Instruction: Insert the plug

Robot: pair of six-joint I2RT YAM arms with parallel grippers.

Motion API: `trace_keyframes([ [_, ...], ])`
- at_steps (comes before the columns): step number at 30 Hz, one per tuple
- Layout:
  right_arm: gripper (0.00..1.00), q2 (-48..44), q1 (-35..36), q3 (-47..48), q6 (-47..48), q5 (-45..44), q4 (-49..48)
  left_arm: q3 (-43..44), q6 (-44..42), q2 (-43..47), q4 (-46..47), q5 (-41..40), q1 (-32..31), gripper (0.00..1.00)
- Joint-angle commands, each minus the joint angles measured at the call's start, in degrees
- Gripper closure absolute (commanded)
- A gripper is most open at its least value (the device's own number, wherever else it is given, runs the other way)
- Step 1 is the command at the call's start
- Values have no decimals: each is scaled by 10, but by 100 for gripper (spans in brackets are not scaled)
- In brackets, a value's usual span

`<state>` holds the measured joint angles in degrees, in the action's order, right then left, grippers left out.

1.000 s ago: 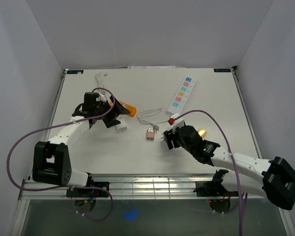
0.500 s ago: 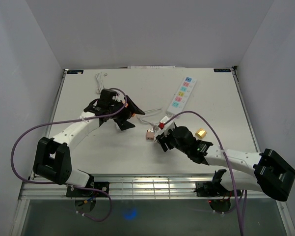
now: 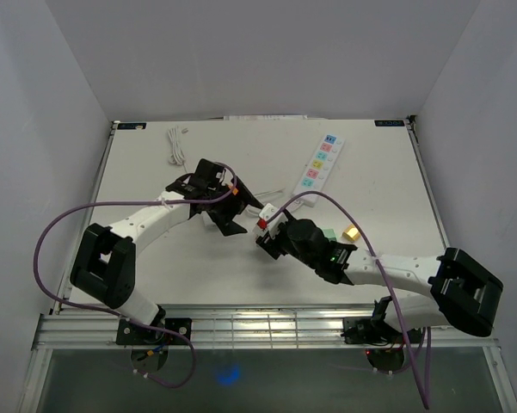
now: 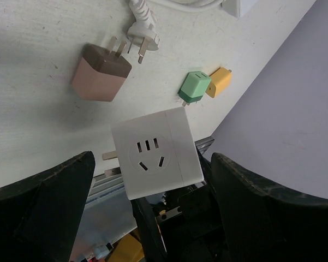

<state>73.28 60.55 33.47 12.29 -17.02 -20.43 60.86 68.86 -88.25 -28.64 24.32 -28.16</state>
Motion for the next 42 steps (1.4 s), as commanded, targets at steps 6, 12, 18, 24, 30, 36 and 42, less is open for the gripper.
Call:
trace_keyframes([
  [6,41,41,14,63,77,-53,-72,28,10,6,-8,-12,-8,2],
  [12,41,64,31,82,101,-80,-71,29,4,-1,-6,-15,-10,14],
  [18,42,80,47,85,117,-114,-80,32,7,-1,-1,-19,-14,26],
  [24,34,80,54,82,115,-115,-86,33,0,2,0,-23,-15,65],
  [30,2,51,55,54,93,-85,-99,23,-17,27,-1,-45,-15,87],
  [36,11,12,54,27,71,-54,-101,26,-44,39,-2,-53,-15,100],
  [42,11,-22,48,13,46,-47,-95,18,-65,47,1,-76,-15,100],
])
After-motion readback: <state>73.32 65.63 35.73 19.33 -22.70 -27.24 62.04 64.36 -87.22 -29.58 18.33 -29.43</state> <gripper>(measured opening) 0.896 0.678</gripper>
